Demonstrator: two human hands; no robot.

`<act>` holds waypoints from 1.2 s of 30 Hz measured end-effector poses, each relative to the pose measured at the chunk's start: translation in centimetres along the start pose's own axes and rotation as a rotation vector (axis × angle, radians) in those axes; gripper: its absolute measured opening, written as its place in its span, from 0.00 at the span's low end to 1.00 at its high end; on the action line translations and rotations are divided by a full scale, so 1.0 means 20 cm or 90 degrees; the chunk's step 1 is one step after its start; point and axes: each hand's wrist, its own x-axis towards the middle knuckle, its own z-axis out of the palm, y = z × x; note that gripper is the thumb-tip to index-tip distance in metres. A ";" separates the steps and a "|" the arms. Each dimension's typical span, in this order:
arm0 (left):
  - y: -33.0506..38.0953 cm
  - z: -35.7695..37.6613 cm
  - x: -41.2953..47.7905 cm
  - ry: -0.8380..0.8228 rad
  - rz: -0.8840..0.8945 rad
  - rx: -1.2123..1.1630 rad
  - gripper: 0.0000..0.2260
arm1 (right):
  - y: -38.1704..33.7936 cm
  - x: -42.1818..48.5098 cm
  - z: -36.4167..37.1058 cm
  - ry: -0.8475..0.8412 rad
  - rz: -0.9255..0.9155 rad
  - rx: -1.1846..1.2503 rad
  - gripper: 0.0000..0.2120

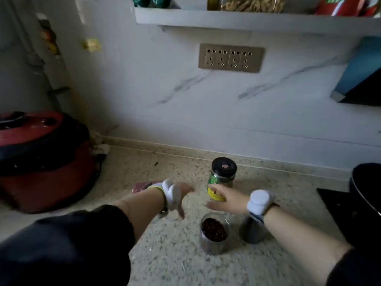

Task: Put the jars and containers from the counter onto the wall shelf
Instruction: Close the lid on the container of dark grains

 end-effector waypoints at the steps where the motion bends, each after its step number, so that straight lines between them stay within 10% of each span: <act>1: 0.00 0.06 -0.02 -0.045 -0.035 0.012 0.33 | 0.02 -0.04 0.05 0.003 0.010 0.030 0.52; 9: -0.07 0.39 0.14 -0.169 -0.141 0.056 0.37 | 0.37 -0.15 0.41 0.086 0.094 0.361 0.62; 17: -0.20 0.47 0.28 -0.074 -0.159 -0.006 0.39 | 0.54 -0.26 0.58 0.358 0.248 0.328 0.12; 23: -0.06 0.31 0.26 0.191 -0.097 -0.264 0.33 | 0.63 -0.34 0.61 0.602 0.351 0.320 0.18; 28: 0.24 0.08 0.22 0.390 0.080 -0.480 0.27 | 0.63 -0.28 0.45 0.632 0.291 0.331 0.44; 36: 0.55 -0.13 0.16 0.347 0.266 -0.439 0.18 | 0.34 -0.18 0.18 0.580 0.055 0.244 0.21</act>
